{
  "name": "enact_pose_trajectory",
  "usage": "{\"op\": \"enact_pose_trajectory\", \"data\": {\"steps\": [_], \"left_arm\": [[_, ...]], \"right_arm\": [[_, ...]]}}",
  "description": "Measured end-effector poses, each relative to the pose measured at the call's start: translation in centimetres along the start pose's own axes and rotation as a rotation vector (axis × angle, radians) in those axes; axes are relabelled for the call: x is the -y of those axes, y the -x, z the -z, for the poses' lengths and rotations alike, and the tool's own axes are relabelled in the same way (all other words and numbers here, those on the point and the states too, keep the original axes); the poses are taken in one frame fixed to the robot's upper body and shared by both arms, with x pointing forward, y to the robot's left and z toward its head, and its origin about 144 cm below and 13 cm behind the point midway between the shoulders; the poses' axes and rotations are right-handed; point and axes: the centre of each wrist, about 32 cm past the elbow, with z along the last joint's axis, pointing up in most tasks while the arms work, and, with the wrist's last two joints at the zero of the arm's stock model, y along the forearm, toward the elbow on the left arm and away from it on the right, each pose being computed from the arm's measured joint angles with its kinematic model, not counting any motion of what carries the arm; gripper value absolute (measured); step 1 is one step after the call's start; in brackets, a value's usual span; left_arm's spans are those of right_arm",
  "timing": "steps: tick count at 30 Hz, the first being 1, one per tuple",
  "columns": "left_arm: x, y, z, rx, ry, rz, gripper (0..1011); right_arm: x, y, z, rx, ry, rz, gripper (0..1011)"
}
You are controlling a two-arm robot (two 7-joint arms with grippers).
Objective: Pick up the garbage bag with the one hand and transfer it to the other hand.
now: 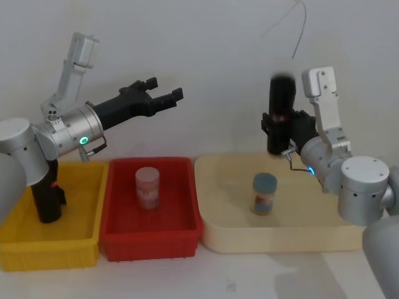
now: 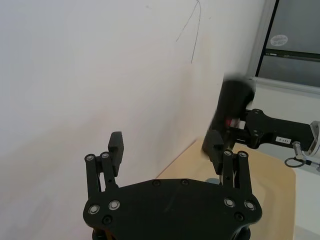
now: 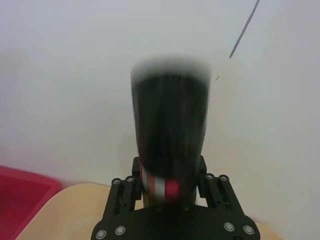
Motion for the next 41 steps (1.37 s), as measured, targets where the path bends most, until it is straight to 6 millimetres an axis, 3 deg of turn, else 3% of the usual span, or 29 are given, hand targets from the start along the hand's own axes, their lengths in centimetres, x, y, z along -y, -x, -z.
{"op": "enact_pose_trajectory", "data": {"steps": [6,16,41], "left_arm": [[0.00,0.00,0.00,0.000,0.000,0.000,1001],[0.00,0.00,0.00,0.000,0.000,0.000,1001],[0.00,0.00,0.00,0.000,0.000,0.000,1001]], "right_arm": [[0.23,-0.20,0.12,0.004,0.005,0.001,779],[0.40,-0.37,0.20,0.008,0.010,0.002,1001],[0.53,-0.52,0.27,0.012,0.014,0.004,1000]]}}
